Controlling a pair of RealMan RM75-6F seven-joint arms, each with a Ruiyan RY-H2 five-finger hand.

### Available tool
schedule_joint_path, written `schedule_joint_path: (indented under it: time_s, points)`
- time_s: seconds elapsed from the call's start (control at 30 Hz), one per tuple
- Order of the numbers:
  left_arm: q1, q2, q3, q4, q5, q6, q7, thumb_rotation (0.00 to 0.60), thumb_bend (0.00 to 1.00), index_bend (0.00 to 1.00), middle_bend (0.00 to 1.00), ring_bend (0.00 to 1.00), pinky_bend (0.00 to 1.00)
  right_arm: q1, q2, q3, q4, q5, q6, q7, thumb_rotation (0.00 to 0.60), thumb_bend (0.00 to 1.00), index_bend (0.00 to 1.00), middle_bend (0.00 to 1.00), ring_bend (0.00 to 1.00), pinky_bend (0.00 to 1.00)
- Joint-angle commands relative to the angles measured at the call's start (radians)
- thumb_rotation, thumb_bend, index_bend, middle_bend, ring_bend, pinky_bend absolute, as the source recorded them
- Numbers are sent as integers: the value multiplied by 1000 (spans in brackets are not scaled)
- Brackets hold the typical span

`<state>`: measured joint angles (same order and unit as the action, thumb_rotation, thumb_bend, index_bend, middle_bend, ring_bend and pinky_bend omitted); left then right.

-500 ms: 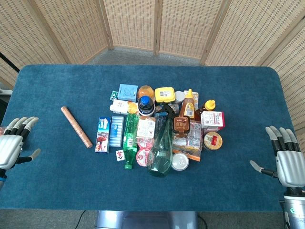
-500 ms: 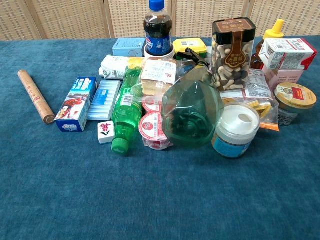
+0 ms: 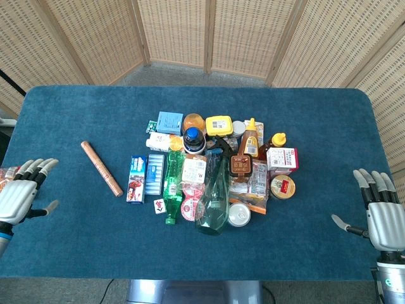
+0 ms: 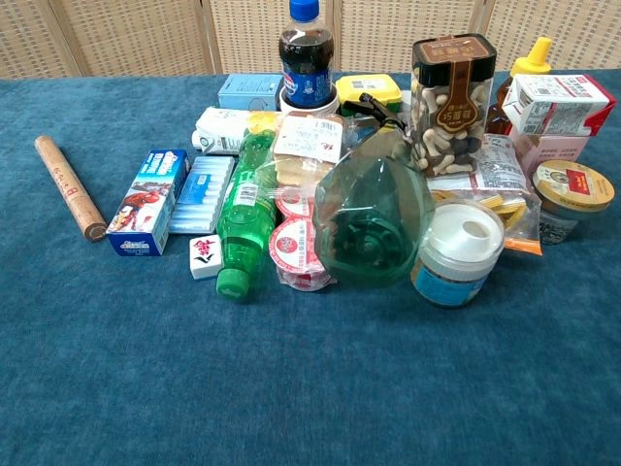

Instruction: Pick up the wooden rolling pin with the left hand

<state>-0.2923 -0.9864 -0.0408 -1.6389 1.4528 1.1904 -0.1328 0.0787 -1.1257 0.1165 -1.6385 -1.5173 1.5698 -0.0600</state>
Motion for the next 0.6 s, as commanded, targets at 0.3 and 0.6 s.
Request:
schedule_joint_path:
  time_s: [0.3, 0.6]
  points:
    - [-94, -118, -6, 133, -48, -148, 94, 600, 346, 7, 0, 0, 0, -22, 18, -1, -26, 8, 25, -24, 460, 0, 0, 103, 0, 0]
    - [-180, -225, -32, 243, -86, -271, 40, 600, 347, 23, 0, 0, 0, -33, 35, 5, -41, 20, 38, -42, 457, 0, 0, 103, 0, 0]
